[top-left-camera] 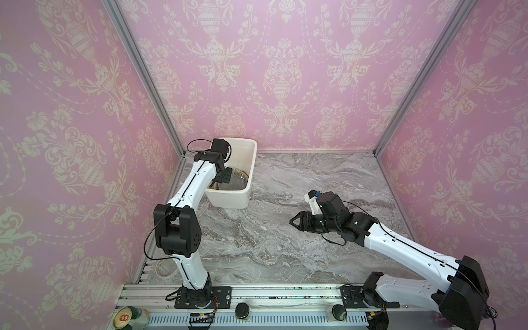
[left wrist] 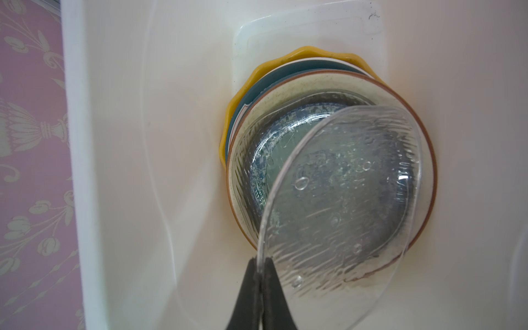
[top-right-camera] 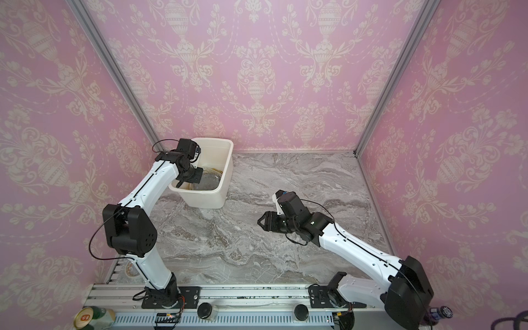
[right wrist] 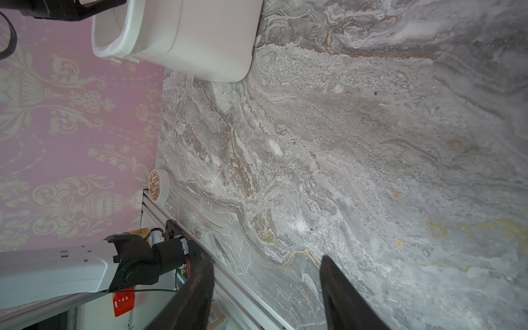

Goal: Place the plates into the plastic bin on the countertop
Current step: Place the plate in the plastic bin.

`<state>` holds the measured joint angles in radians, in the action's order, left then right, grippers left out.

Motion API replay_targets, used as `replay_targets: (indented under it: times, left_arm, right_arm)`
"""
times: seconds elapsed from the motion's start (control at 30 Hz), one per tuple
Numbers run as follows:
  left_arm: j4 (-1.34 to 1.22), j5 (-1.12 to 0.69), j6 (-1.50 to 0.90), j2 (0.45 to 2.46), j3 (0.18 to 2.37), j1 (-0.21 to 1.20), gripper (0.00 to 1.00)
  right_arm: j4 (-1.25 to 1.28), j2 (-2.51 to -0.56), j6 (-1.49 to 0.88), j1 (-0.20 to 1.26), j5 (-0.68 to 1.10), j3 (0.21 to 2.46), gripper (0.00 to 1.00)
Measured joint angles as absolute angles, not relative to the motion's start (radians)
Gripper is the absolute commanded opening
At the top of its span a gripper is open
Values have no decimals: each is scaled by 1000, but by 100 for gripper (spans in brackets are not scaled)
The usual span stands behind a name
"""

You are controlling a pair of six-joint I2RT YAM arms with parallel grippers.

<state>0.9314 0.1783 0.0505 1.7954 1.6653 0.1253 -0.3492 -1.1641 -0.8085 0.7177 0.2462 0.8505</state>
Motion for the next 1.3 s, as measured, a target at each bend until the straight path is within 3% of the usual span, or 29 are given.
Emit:
replay_targets:
  times: [0.43,0.7,1.03,1.13,1.3]
  left_arm:
    - [932,231,28,1813,1662,120,6]
    - [940,250,13,1831,1660,120,24]
    - [944,251,9,1840,1658,120,28]
    - [944,253,5,1840,1658,120,35]
    - [939,253,-14,1833,1655,120,60]
  right_arm:
    - [-350,-1161,-809,708,236,850,60]
    - [-350,-1161,-809,708,236,850,60]
    - [-349,-1147,-809,706,236,838,60]
    - [-349,-1147,-809,706,236,838,60]
    - [-350,-1147,-809,706,236,838,62]
